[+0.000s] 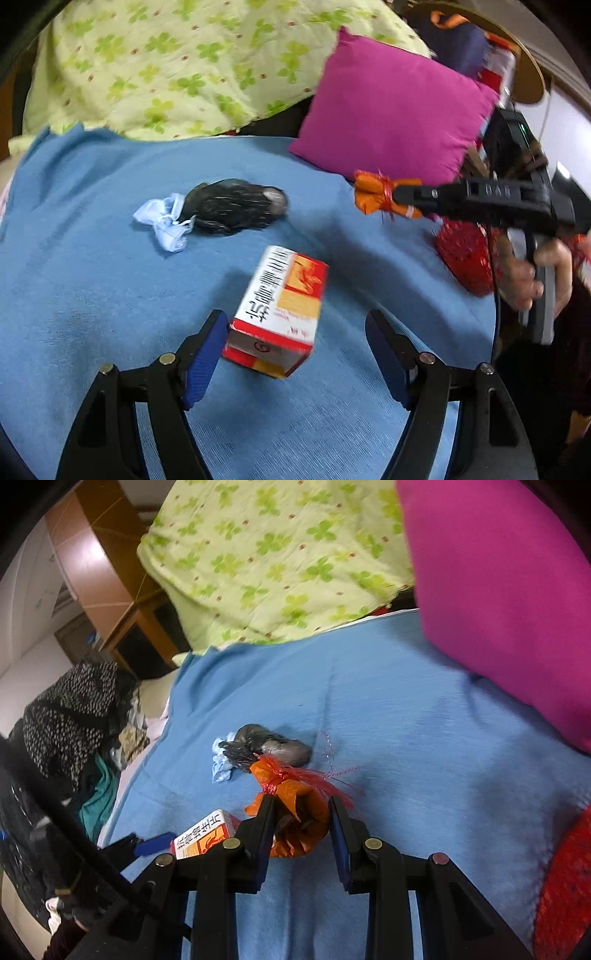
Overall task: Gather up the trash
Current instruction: 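Grasp the red-and-white medicine box with the left gripper and lift it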
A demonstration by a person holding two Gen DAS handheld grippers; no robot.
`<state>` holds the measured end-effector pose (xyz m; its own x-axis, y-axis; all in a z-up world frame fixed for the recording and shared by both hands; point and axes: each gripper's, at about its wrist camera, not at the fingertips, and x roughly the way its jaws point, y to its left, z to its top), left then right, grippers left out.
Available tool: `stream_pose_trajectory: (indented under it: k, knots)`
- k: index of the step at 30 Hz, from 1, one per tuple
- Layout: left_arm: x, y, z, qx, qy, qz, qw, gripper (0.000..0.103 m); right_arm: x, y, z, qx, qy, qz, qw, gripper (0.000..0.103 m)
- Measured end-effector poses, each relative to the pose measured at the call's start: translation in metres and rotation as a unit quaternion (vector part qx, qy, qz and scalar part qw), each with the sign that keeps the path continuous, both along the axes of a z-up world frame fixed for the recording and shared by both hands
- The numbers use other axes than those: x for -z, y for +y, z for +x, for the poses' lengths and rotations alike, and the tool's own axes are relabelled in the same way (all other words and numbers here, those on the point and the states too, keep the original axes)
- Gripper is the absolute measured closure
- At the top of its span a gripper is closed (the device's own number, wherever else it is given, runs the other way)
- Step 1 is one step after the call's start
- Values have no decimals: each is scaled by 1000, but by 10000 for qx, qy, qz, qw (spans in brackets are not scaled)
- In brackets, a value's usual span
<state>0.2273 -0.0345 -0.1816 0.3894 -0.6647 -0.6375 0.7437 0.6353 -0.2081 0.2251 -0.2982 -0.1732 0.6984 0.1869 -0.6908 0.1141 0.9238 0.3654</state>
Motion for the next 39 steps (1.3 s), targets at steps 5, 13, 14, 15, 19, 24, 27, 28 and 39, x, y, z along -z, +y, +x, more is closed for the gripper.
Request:
stream_pose_trajectory:
  k: [5, 13, 14, 15, 19, 24, 27, 28, 39]
  knots:
    - [0, -9, -7, -457, -274, 252, 9983, 25, -13, -6, -32, 166, -222, 47, 9996, 72]
    - [13, -24, 4, -732, -337, 595, 9950, 26, -16, 3, -41, 130, -312, 40, 9994, 72]
    - [14, -25, 4, -749, -346, 601, 9948, 26, -17, 4, -40, 120, -320, 24, 9994, 72]
    - [14, -25, 5, -773, -342, 625, 9945, 32, -17, 4, -41, 118, -335, 12, 9994, 72]
    - [14, -29, 7, -832, -287, 668, 9939, 50, -22, 5, -41, 127, -469, -54, 9988, 72]
    - [1, -36, 0, -913, -416, 662, 9928, 51, -26, 8, -42, 163, -552, -173, 9982, 72]
    - [-15, -40, -10, -1087, -633, 752, 9892, 61, -28, 7, -44, 191, -627, -167, 9977, 72]
    - [-21, -40, -14, -1149, -692, 752, 9881, 72, -29, 6, -45, 205, -657, -171, 9975, 72]
    - [-24, -9, -15, -1600, -276, 517, 9854, 71, -37, -4, -60, 321, -860, -166, 9956, 72]
